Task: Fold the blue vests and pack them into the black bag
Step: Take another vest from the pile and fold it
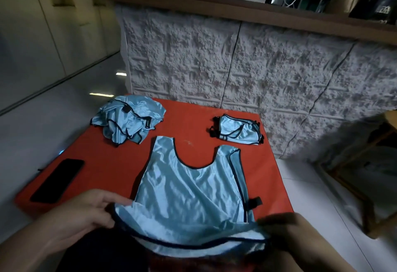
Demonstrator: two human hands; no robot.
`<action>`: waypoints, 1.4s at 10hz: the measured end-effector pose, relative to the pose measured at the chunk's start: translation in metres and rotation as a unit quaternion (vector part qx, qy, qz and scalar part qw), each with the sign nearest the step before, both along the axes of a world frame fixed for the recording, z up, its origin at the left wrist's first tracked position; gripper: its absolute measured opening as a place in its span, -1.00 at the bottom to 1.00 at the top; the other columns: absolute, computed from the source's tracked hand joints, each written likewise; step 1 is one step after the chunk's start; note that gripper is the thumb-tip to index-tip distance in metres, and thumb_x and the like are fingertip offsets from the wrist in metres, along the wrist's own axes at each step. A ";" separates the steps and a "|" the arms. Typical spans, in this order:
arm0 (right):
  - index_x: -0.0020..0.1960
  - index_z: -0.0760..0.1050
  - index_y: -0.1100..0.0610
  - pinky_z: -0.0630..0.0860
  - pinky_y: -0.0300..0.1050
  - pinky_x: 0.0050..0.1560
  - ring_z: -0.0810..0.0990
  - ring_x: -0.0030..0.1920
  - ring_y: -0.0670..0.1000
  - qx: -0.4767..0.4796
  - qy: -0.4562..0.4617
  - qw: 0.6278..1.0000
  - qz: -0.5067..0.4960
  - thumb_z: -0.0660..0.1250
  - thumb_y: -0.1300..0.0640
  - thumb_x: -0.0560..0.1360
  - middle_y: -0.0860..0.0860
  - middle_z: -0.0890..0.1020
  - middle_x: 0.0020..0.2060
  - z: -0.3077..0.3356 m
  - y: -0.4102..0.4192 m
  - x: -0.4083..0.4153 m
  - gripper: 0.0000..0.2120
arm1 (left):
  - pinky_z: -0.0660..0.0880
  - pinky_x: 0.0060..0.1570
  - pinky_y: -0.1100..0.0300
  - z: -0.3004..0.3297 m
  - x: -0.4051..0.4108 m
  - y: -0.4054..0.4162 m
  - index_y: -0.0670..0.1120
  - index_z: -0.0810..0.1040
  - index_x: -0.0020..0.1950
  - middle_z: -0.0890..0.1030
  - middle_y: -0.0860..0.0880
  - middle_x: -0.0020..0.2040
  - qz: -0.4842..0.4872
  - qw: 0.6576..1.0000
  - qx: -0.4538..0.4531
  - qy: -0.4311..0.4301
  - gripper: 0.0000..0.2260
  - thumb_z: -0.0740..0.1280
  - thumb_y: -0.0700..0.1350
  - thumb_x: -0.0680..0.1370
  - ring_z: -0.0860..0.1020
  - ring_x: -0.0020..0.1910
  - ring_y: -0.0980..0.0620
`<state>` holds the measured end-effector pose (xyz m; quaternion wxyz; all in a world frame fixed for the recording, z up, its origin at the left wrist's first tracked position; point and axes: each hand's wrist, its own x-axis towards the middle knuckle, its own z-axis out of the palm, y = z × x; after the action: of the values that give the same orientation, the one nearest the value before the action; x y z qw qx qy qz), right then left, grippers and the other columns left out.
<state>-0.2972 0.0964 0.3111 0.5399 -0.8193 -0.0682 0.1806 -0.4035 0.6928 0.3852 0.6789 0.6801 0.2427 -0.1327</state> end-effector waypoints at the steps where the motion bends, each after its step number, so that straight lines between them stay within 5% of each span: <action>1: 0.04 0.73 0.10 0.58 -0.04 -0.10 0.66 -0.14 0.06 -0.051 0.043 0.997 0.037 0.48 0.32 0.11 0.27 0.70 -0.07 0.075 0.133 0.025 -0.50 | 0.62 0.14 0.01 0.004 0.012 -0.004 -0.28 0.63 0.16 0.71 -0.26 0.06 -0.022 0.999 0.031 -0.023 -0.49 0.29 -0.63 0.30 0.68 0.11 -0.21; 2: 0.19 0.66 0.09 0.64 0.00 0.02 0.70 -0.04 0.07 -0.080 0.046 0.993 0.068 0.47 0.39 0.08 0.17 0.72 -0.01 0.098 0.161 0.023 -0.33 | 0.62 0.06 0.16 -0.001 0.025 -0.005 -0.20 0.70 0.04 0.75 -0.13 -0.02 -0.012 0.984 0.158 -0.082 -0.62 0.37 -0.59 0.40 0.71 0.04 -0.10; 3: 0.05 0.58 -0.12 0.54 -0.29 -0.20 0.63 -0.17 -0.04 -0.193 -0.072 0.975 0.088 0.45 0.47 0.21 -0.02 0.68 -0.15 0.091 0.163 0.036 -0.40 | 0.63 -0.07 0.18 0.001 0.034 -0.002 -0.11 0.72 -0.10 0.74 -0.15 -0.11 0.017 0.961 0.249 -0.120 -0.70 0.41 -0.50 0.46 0.71 -0.17 -0.04; 4: -0.02 0.67 -0.15 0.45 -0.25 -0.13 0.69 -0.05 0.00 -0.289 -0.198 0.936 0.045 0.50 0.32 0.28 -0.15 0.64 -0.21 0.096 0.166 0.040 -0.57 | 0.55 -0.22 0.17 0.017 0.035 -0.002 -0.12 0.71 -0.16 0.71 -0.16 -0.27 0.015 0.943 0.299 -0.143 -0.79 0.40 -0.40 0.52 0.64 -0.37 0.01; 5: -0.21 0.67 -0.19 0.46 -0.26 -0.25 0.69 -0.19 -0.09 -0.288 -0.261 0.921 0.015 0.49 0.29 0.34 -0.20 0.65 -0.34 0.103 0.157 0.042 -0.66 | 0.54 -0.17 0.11 0.035 0.029 -0.002 -0.06 0.73 -0.15 0.71 -0.07 -0.28 0.008 0.927 0.334 -0.169 -0.84 0.43 -0.28 0.54 0.65 -0.37 0.03; 6: -0.33 0.52 -0.31 0.51 -0.21 -0.27 0.64 -0.26 -0.15 -0.279 -0.318 0.906 0.010 0.50 0.29 0.34 -0.24 0.63 -0.36 0.112 0.142 0.040 -0.53 | 0.56 -0.13 0.12 0.045 0.021 0.001 0.08 0.74 -0.20 0.71 -0.01 -0.18 0.009 0.921 0.337 -0.194 -0.76 0.46 -0.26 0.52 0.67 -0.28 0.06; 7: -0.25 0.63 -0.20 0.55 -0.13 -0.17 0.59 -0.17 -0.17 -0.254 -0.329 0.909 0.012 0.52 0.31 0.36 -0.15 0.60 -0.18 0.125 0.135 0.027 -0.63 | 0.53 0.16 0.05 0.052 0.018 0.006 0.32 0.70 -0.23 0.68 0.09 -0.03 -0.024 0.895 0.372 -0.247 -0.56 0.52 -0.30 0.46 0.64 -0.02 0.15; 8: -0.21 0.67 -0.05 0.58 -0.09 -0.13 0.64 -0.10 -0.14 -0.232 -0.337 0.909 0.075 0.47 0.41 0.37 -0.14 0.64 -0.15 0.147 0.129 0.019 -0.67 | 0.56 0.15 0.06 0.073 0.013 0.008 0.20 0.73 -0.13 0.74 0.07 -0.09 -0.105 0.898 0.355 -0.239 -0.64 0.46 -0.31 0.52 0.67 -0.03 0.14; 9: -0.27 0.65 -0.03 0.55 -0.19 -0.22 0.65 -0.25 -0.18 -0.226 -0.276 0.925 0.132 0.38 0.48 0.38 -0.10 0.69 -0.32 0.167 0.129 0.021 -0.61 | 0.56 0.11 0.11 0.090 0.016 0.009 0.09 0.75 -0.08 0.75 0.01 -0.07 -0.160 0.910 0.312 -0.220 -0.68 0.39 -0.34 0.57 0.69 -0.01 0.06; 10: -0.21 0.67 -0.01 0.49 -0.29 -0.27 0.62 -0.30 -0.23 -0.194 -0.282 0.936 0.081 0.39 0.49 0.38 -0.16 0.69 -0.35 0.158 0.139 0.047 -0.62 | 0.53 0.12 0.21 0.086 0.038 0.010 0.13 0.74 -0.05 0.75 0.04 -0.05 -0.129 0.922 0.288 -0.225 -0.59 0.35 -0.40 0.56 0.68 0.01 0.13; 11: -0.21 0.65 -0.04 0.49 -0.17 -0.23 0.58 -0.30 -0.20 -0.140 -0.251 0.957 0.039 0.40 0.45 0.44 -0.09 0.69 -0.31 0.133 0.156 0.083 -0.62 | 0.49 0.19 0.24 0.063 0.074 0.012 0.01 0.75 -0.06 0.75 0.07 -0.02 -0.084 0.932 0.274 -0.219 -0.65 0.34 -0.42 0.56 0.67 0.07 0.17; 12: -0.20 0.66 0.00 0.55 -0.03 -0.18 0.63 -0.23 -0.05 -0.120 -0.220 0.968 0.021 0.40 0.35 0.53 0.00 0.70 -0.27 0.102 0.169 0.126 -0.72 | 0.51 0.22 -0.02 0.028 0.119 0.022 -0.16 0.66 -0.03 0.74 -0.05 -0.04 -0.057 0.942 0.262 -0.203 -0.78 0.32 -0.44 0.55 0.68 0.07 -0.05; 13: -0.13 0.67 0.07 0.57 0.00 -0.15 0.63 -0.22 -0.02 -0.118 -0.196 0.973 -0.008 0.38 0.25 0.58 0.01 0.71 -0.25 0.074 0.176 0.157 -0.83 | 0.53 0.04 -0.05 0.002 0.153 0.028 -0.18 0.65 -0.11 0.72 -0.12 -0.15 -0.013 0.952 0.251 -0.177 -0.86 0.37 -0.39 0.55 0.67 -0.05 -0.17; 14: -0.13 0.62 0.22 0.40 -0.15 -0.29 0.49 -0.31 -0.10 -0.106 -0.131 0.985 -0.043 0.34 0.13 0.61 -0.07 0.64 -0.32 0.044 0.185 0.194 -0.79 | 0.41 -0.19 0.12 -0.023 0.195 0.032 -0.13 0.65 -0.27 0.67 -0.06 -0.33 0.042 0.961 0.234 -0.143 -0.78 0.38 -0.36 0.53 0.60 -0.25 -0.05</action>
<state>-0.1033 0.2810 0.3554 0.4436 -0.8907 -0.0831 0.0545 -0.2089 0.7252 0.3623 0.5336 0.8211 0.1951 0.0549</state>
